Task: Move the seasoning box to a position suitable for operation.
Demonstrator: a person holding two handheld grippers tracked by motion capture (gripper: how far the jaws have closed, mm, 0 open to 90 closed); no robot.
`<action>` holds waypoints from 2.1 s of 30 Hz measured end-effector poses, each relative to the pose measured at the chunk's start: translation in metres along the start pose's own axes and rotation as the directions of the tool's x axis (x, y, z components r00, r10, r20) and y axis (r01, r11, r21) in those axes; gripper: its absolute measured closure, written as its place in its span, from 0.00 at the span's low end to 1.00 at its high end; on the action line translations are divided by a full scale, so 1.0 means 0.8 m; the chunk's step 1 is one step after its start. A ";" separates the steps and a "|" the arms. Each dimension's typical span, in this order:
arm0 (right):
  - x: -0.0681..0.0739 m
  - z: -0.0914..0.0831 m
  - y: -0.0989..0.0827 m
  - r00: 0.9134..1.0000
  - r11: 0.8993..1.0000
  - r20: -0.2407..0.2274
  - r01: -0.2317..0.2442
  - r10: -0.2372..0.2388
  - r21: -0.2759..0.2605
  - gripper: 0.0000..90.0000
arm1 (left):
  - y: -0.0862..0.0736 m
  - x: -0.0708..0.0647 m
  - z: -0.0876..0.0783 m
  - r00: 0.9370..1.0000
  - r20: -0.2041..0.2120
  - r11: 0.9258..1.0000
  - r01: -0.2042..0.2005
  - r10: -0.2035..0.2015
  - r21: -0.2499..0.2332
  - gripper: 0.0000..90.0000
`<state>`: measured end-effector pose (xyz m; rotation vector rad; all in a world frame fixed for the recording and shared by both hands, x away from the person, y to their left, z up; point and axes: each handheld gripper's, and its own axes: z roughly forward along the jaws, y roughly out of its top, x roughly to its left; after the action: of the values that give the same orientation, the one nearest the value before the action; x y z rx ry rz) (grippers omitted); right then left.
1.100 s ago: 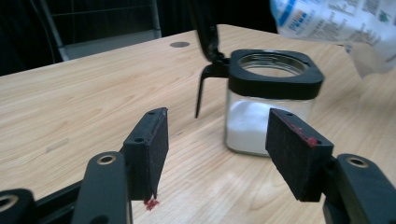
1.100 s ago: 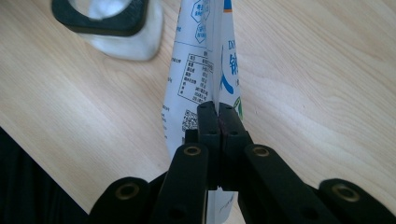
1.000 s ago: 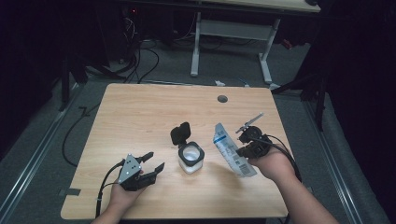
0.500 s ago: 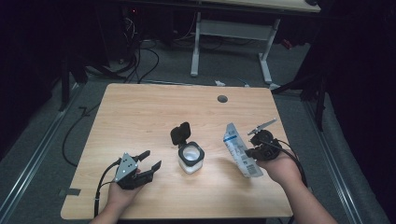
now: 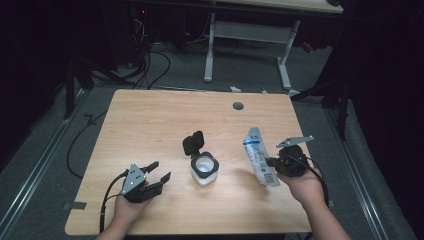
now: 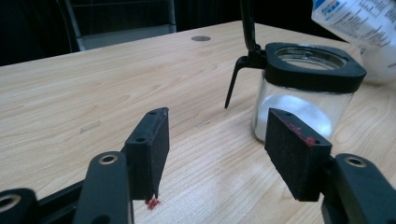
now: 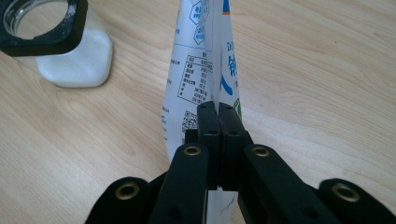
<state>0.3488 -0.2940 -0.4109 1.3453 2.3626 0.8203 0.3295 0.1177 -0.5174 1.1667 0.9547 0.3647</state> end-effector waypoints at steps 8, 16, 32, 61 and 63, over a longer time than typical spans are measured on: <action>-0.004 0.002 -0.019 1.000 0.996 -0.006 -0.021 0.021 -0.085 1.00 | 0.001 0.002 -0.001 1.000 -0.012 1.000 0.009 -0.009 -0.002 0.45; -0.002 0.007 -0.032 0.999 0.987 -0.011 -0.038 0.036 -0.158 1.00 | 0.000 0.003 -0.002 1.000 -0.016 1.000 0.015 -0.015 -0.003 0.45; -0.003 0.019 -0.057 0.999 0.937 0.012 -0.044 0.051 -0.346 1.00 | 0.005 0.011 -0.007 0.999 -0.043 1.000 0.018 -0.018 -0.021 0.46; -0.019 0.061 -0.060 0.992 0.807 -0.001 -0.101 0.123 -0.582 1.00 | 0.005 0.016 -0.009 0.998 -0.060 1.000 0.012 -0.013 -0.017 0.46; -0.019 0.065 -0.060 0.992 0.806 0.001 -0.100 0.124 -0.583 1.00 | 0.006 0.017 -0.009 0.998 -0.062 1.000 0.018 -0.019 -0.022 0.46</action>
<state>0.3504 -0.3089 -0.4816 1.2120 1.7750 1.3972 0.3325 0.1332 -0.5198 1.1316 1.0132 0.3976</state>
